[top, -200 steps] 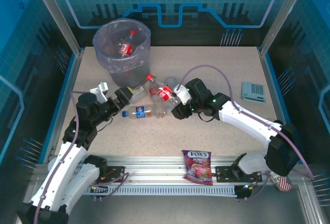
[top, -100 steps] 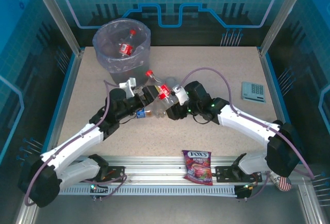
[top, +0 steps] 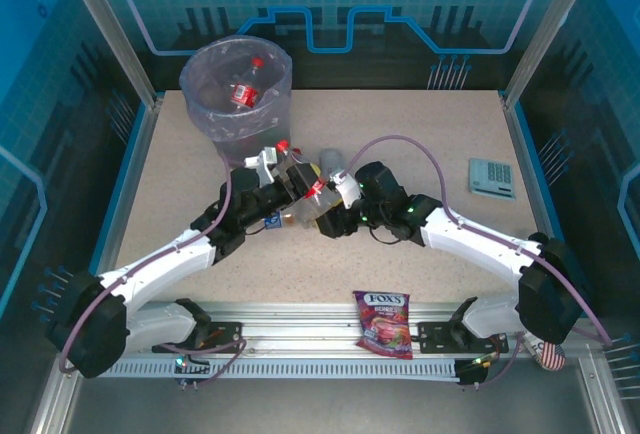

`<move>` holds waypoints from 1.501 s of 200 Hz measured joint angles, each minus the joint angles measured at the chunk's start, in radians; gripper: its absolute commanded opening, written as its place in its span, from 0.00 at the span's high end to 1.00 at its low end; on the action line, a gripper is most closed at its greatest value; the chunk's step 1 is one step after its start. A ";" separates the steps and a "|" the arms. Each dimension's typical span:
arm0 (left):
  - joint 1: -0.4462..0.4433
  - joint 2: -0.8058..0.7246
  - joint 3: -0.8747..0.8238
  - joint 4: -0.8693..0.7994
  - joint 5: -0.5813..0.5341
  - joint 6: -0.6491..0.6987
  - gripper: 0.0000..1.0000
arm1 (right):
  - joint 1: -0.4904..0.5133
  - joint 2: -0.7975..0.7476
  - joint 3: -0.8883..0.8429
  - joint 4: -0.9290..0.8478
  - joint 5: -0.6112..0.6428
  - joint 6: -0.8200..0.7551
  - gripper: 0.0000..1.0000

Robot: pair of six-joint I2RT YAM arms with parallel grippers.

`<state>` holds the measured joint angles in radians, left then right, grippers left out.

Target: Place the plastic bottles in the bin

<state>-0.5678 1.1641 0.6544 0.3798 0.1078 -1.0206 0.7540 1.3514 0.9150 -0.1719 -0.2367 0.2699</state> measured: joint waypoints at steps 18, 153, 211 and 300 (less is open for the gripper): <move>0.000 -0.002 0.005 -0.008 -0.007 0.006 0.37 | 0.000 -0.002 0.000 0.002 0.000 0.002 0.38; 0.065 -0.005 0.354 -0.315 -0.020 0.228 0.45 | -0.220 -0.373 -0.042 -0.109 0.031 -0.027 0.00; 0.316 0.074 0.755 -0.457 0.050 0.387 0.78 | -0.240 -0.359 -0.103 -0.219 0.085 -0.015 0.00; 0.546 0.393 1.207 -0.546 -0.031 0.573 1.00 | -0.240 -0.395 -0.152 -0.243 0.087 0.016 0.00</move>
<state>-0.0223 1.5566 1.8614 -0.1658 0.0769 -0.4477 0.5140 0.9565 0.7631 -0.4145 -0.1501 0.2855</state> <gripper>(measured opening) 0.532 0.996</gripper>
